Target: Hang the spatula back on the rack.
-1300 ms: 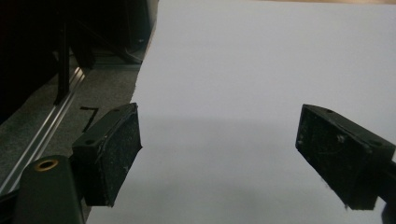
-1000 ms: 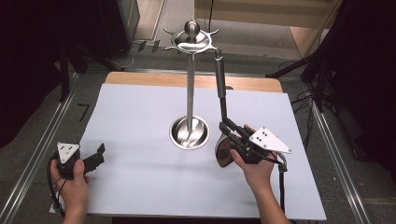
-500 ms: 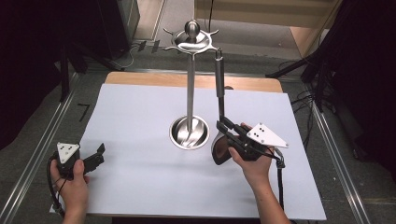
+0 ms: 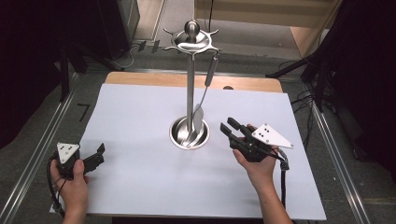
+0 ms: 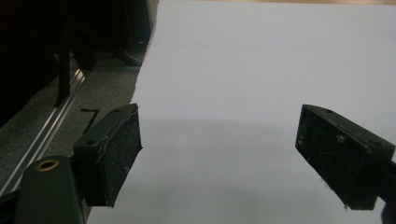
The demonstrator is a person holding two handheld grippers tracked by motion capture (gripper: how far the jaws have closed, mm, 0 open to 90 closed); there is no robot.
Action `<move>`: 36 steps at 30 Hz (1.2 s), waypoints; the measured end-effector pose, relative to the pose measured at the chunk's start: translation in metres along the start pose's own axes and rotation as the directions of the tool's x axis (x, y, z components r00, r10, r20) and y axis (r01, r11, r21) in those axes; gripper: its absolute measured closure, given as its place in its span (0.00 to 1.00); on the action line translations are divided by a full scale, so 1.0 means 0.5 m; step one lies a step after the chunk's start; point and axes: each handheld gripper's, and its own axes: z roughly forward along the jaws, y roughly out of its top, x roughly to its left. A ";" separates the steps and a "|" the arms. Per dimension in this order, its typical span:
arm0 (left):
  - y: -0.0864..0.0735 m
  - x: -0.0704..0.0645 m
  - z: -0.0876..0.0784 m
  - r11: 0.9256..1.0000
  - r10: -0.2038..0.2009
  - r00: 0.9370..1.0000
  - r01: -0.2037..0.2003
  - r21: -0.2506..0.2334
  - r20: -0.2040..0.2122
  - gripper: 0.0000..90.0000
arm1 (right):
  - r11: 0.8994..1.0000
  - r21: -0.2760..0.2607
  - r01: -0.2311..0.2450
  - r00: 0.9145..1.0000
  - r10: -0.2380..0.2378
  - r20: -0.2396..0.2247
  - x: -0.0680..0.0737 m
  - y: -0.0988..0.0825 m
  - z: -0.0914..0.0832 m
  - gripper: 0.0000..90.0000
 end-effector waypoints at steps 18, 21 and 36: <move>0.000 0.000 0.000 1.000 0.002 1.000 -0.002 0.000 0.001 0.17 | 0.991 0.087 -0.105 0.958 0.077 0.275 -0.079 -0.046 -0.062 0.16; 0.000 -0.001 -0.001 1.000 0.005 1.000 -0.005 0.001 0.002 0.17 | 0.988 0.103 -0.116 0.940 0.076 0.332 -0.096 -0.059 -0.077 0.15; 0.000 0.001 0.001 1.000 -0.001 1.000 0.001 0.005 -0.001 0.17 | 0.981 0.132 -0.141 0.906 0.074 0.418 -0.157 -0.089 -0.136 0.17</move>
